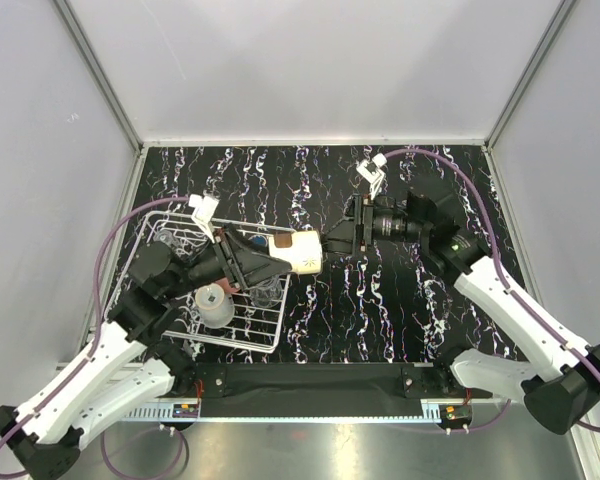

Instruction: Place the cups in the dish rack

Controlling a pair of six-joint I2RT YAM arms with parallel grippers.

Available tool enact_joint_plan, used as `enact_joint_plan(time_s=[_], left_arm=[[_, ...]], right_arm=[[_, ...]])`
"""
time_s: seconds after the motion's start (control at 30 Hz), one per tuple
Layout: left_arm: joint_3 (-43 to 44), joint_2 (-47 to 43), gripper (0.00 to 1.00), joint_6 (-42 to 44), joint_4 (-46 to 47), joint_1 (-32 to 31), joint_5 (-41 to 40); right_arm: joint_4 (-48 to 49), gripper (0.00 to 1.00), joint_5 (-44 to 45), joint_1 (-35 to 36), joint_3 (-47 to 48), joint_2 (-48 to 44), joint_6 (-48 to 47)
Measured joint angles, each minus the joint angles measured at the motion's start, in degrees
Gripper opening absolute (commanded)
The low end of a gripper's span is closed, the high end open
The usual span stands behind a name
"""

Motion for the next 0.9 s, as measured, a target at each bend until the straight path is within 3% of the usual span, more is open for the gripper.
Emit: enact_joint_plan(time_s=[0.07, 0.23, 0.43, 0.6, 0.9], left_arm=[[2.4, -1.1, 0.0, 3.7, -9.4, 0.0, -2.9], [9.6, -1.3, 0.0, 11.5, -33.4, 0.0, -12.5], [11.3, -1.2, 0.0, 15.1, -53.3, 0.0, -21.3], [11.2, -0.4, 0.0, 15.6, -62.9, 0.0, -24.0], [8.0, 2.6, 0.0, 15.1, -67.9, 0.0, -27.2]], right_arm=[[-7.3, 0.85, 6.7, 0.0, 1.0, -0.7, -3.6], [-22.3, 0.86, 25.0, 0.0, 1.4, -2.3, -9.4], [-31.0, 0.86, 36.7, -0.1, 0.4, -2.4, -11.9], [-33.3, 0.86, 40.0, -0.2, -0.6, -2.5, -12.4], [-33.5, 0.86, 40.5, -0.3, -2.0, -4.0, -12.6]])
